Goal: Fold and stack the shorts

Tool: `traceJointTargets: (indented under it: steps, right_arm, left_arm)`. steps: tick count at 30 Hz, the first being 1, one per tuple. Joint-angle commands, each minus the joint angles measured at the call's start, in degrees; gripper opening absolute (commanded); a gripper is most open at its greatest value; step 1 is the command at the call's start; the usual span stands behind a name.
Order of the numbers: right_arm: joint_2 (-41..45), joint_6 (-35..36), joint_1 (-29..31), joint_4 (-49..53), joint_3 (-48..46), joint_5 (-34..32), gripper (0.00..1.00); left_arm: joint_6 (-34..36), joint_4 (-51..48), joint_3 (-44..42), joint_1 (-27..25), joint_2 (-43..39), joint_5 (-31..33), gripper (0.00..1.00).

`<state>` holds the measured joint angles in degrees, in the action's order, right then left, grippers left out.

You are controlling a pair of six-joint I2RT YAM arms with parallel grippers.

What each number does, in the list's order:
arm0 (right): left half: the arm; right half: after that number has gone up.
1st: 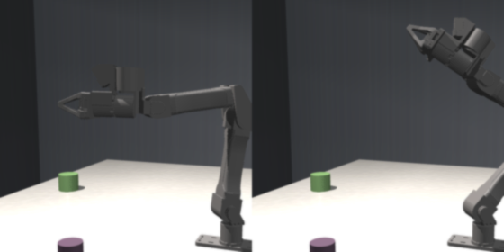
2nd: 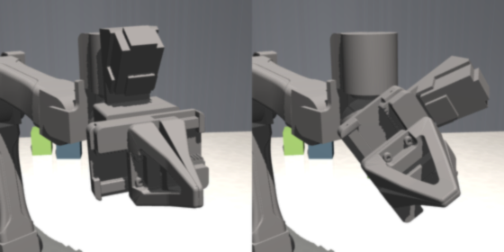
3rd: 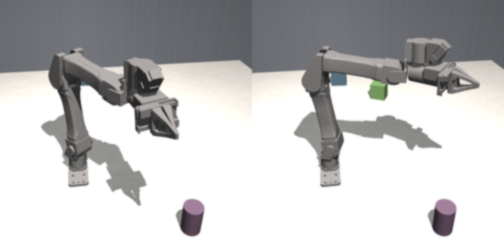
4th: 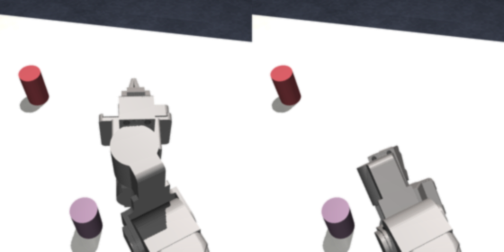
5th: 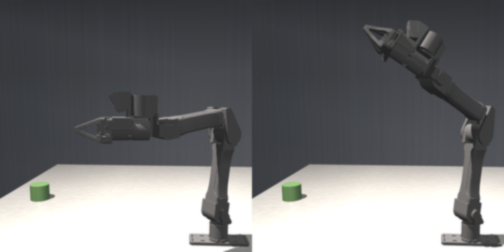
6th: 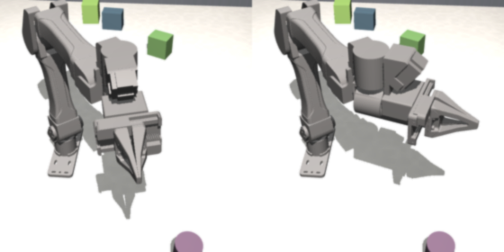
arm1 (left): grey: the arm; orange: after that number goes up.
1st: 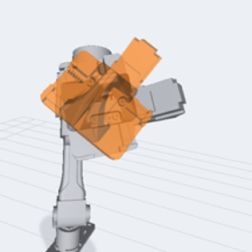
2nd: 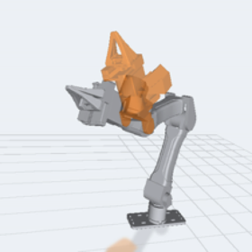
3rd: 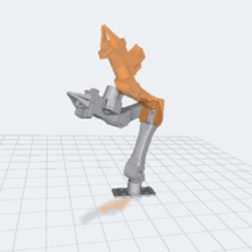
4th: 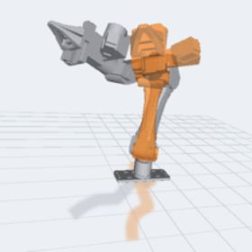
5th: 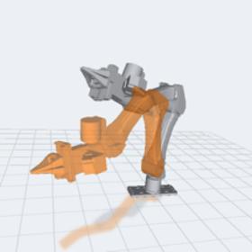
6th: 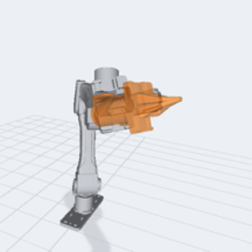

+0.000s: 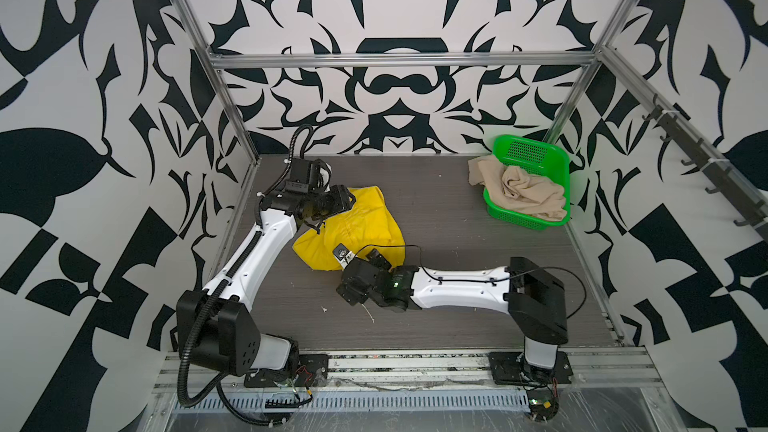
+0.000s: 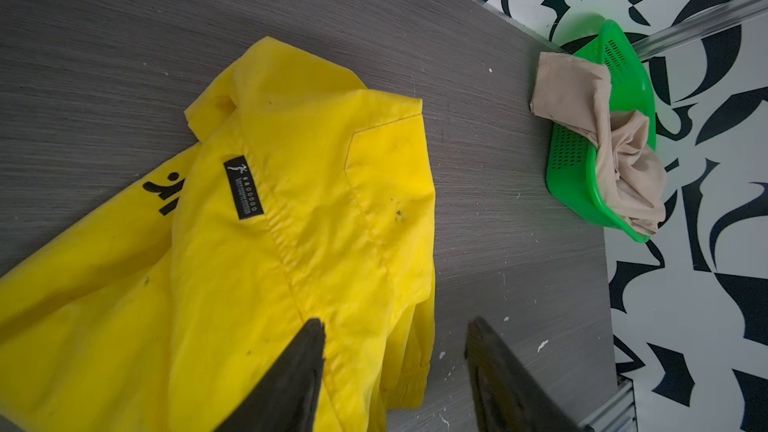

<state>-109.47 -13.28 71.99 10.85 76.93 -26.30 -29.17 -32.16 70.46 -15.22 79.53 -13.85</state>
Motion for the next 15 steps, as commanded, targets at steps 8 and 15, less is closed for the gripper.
traceJointTargets:
  steps: [8, 15]
  right_arm:
    - [-0.2, 2.0, -4.0, -4.0, 1.0, -4.2, 0.15]
    - [14.4, 5.1, -10.3, -4.4, 3.8, 14.0, 0.00]
  left_arm:
    - [-1.0, 0.4, -5.4, 0.4, -9.6, 6.2, 0.59]
    - [3.2, 0.8, -7.7, 0.4, -18.0, 10.6, 0.61]
